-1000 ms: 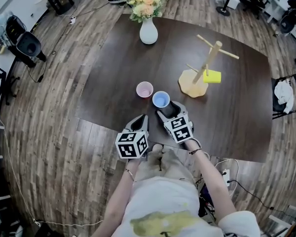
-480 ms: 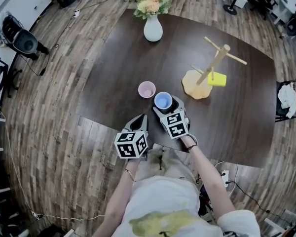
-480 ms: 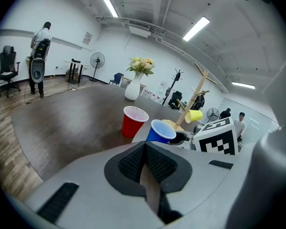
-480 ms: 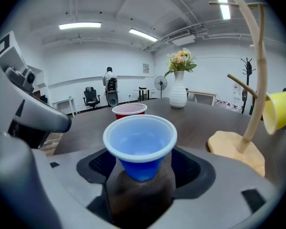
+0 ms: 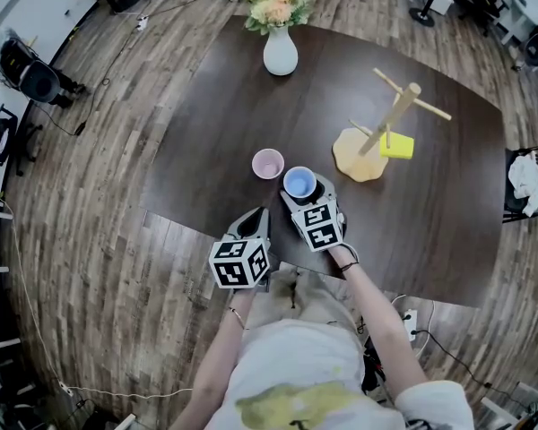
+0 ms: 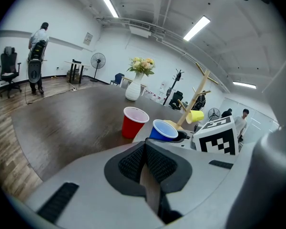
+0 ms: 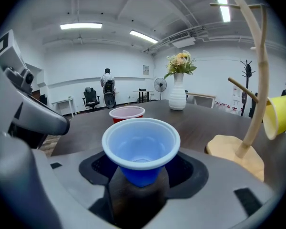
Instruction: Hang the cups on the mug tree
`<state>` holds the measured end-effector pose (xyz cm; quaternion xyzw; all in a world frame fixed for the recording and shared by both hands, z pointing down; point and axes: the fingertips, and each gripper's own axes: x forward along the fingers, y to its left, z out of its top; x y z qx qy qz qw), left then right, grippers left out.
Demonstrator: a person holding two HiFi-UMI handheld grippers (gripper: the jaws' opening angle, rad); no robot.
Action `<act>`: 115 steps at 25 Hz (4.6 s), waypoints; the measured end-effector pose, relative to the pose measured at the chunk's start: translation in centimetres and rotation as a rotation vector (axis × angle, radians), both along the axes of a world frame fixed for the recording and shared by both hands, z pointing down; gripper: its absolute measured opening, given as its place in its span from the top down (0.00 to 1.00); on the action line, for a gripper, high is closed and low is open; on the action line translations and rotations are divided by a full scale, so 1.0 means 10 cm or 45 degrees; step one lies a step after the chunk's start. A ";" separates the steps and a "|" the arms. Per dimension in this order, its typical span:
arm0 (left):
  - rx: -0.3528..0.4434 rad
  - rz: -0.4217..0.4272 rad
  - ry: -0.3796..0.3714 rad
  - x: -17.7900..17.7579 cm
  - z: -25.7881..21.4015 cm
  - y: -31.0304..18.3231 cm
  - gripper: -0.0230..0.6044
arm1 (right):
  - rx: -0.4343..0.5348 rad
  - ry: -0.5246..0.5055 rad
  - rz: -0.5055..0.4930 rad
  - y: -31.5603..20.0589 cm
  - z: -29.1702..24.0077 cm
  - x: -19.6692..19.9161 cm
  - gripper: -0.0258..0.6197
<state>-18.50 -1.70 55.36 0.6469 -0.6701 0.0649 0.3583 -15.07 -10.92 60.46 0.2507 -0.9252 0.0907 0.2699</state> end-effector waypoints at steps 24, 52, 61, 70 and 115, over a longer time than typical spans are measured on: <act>0.186 0.283 -0.025 0.44 -0.51 -0.43 0.94 | 0.177 -0.105 0.258 -0.23 -0.83 0.77 0.50; 0.412 0.650 -0.043 1.50 -1.48 -1.14 0.94 | 0.467 0.220 0.467 -1.06 -1.87 2.31 0.51; 0.441 0.740 -0.073 1.85 -1.57 -1.28 0.94 | 0.565 0.369 0.404 -1.42 -2.05 2.38 0.51; 0.423 0.893 -0.054 2.10 -1.60 -1.34 0.94 | 0.673 0.559 0.357 -1.62 -2.27 2.33 0.51; 0.382 1.081 0.057 1.95 -1.50 -1.32 0.94 | 1.038 1.386 0.139 -1.52 -2.48 1.83 0.51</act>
